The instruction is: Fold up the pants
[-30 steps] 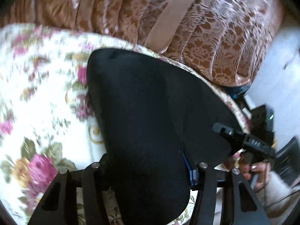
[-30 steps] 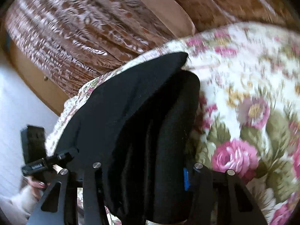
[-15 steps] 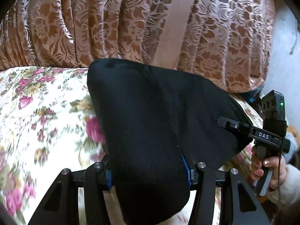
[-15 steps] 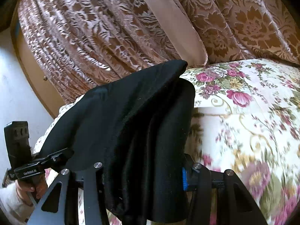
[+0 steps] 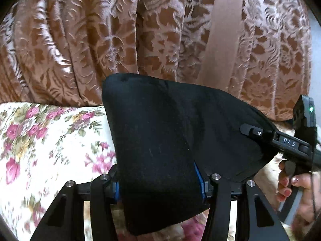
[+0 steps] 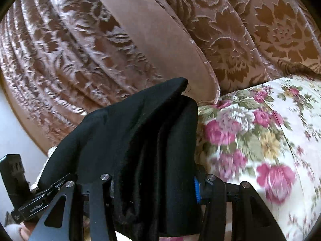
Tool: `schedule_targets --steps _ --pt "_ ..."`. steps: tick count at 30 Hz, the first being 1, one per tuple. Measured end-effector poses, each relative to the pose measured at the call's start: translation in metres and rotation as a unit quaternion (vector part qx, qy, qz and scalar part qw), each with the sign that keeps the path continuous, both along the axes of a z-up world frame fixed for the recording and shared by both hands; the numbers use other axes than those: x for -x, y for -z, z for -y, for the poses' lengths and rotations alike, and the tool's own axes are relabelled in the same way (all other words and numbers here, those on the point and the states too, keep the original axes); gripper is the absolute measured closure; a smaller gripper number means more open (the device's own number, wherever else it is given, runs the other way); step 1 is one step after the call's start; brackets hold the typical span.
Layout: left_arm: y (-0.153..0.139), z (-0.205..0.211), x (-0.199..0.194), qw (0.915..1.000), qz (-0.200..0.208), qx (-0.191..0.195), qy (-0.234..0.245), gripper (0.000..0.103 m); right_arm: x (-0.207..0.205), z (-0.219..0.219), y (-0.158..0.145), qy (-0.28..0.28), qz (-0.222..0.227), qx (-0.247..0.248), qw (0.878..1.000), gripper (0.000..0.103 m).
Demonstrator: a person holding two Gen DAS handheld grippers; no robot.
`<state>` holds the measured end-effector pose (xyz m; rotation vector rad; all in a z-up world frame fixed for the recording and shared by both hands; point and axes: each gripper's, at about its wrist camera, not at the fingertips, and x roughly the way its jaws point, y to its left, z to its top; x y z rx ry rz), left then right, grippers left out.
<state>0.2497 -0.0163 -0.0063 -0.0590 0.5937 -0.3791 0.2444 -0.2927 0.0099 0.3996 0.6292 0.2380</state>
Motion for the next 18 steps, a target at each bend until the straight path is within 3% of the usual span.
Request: schedule_targets --steps 4,7,9,12,18 --pt "0.020 -0.003 -0.025 0.9996 -0.028 0.008 -0.006 0.045 -0.025 -0.001 0.020 0.010 -0.028 0.019 0.999 0.051" --pt "0.031 -0.013 -0.025 0.9989 -0.032 0.033 -0.011 0.034 -0.028 0.000 0.035 0.017 -0.034 0.044 0.998 0.040" --pt "0.032 -0.019 -0.025 0.9981 -0.037 0.046 -0.019 0.029 -0.027 0.010 0.043 0.027 -0.038 0.025 0.999 0.032" --pt "0.031 -0.020 -0.015 0.9984 -0.031 0.038 -0.028 0.025 -0.021 0.020 0.046 0.049 -0.038 0.012 0.998 0.028" --pt "0.025 -0.023 0.014 0.9978 -0.013 0.017 -0.062 0.022 0.005 0.017 0.034 0.104 -0.009 0.077 0.992 0.027"
